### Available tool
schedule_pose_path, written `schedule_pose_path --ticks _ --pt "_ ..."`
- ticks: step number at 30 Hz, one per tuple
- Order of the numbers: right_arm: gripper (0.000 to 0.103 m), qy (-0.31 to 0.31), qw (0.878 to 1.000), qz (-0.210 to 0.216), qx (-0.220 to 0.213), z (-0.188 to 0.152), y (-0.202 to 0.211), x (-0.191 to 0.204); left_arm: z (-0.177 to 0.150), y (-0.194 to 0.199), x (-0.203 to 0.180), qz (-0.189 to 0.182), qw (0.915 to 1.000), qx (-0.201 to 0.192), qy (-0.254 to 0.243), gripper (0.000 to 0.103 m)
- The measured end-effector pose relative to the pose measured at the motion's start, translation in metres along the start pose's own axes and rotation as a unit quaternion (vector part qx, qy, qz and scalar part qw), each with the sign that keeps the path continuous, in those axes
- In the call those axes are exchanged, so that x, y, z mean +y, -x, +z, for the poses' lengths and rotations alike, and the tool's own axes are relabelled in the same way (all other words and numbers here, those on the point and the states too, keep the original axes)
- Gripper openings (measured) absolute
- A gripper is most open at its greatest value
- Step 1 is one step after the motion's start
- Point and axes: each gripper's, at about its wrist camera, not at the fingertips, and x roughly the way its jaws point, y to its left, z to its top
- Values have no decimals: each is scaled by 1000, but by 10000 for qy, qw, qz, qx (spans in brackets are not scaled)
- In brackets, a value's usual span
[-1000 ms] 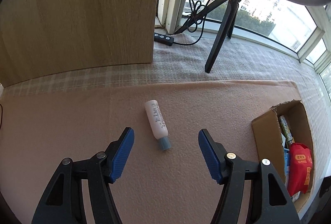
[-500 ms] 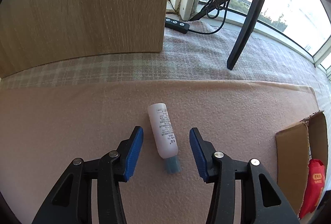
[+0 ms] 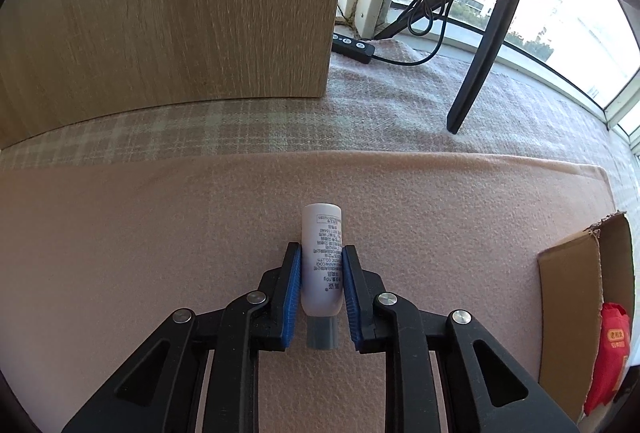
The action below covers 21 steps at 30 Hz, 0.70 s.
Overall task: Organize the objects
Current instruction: 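Carry the white bottle into the box and open the left gripper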
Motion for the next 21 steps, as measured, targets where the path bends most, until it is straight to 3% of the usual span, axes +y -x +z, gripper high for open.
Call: schedule_pose_path --ticks 6,17,21 --pt "65 95 9998 -150 -66 -2 1 4 -16 30 -18 -375 9986 -167 -343 21" --pt "65 127 9988 -464 -104 -13 3 2 -45 85 -123 -1292 9841 -376 -1158 21" --pt "65 79 9988 -482 -78 -16 6 -2 -50 84 -157 -1480 9799 -338 -1296 21"
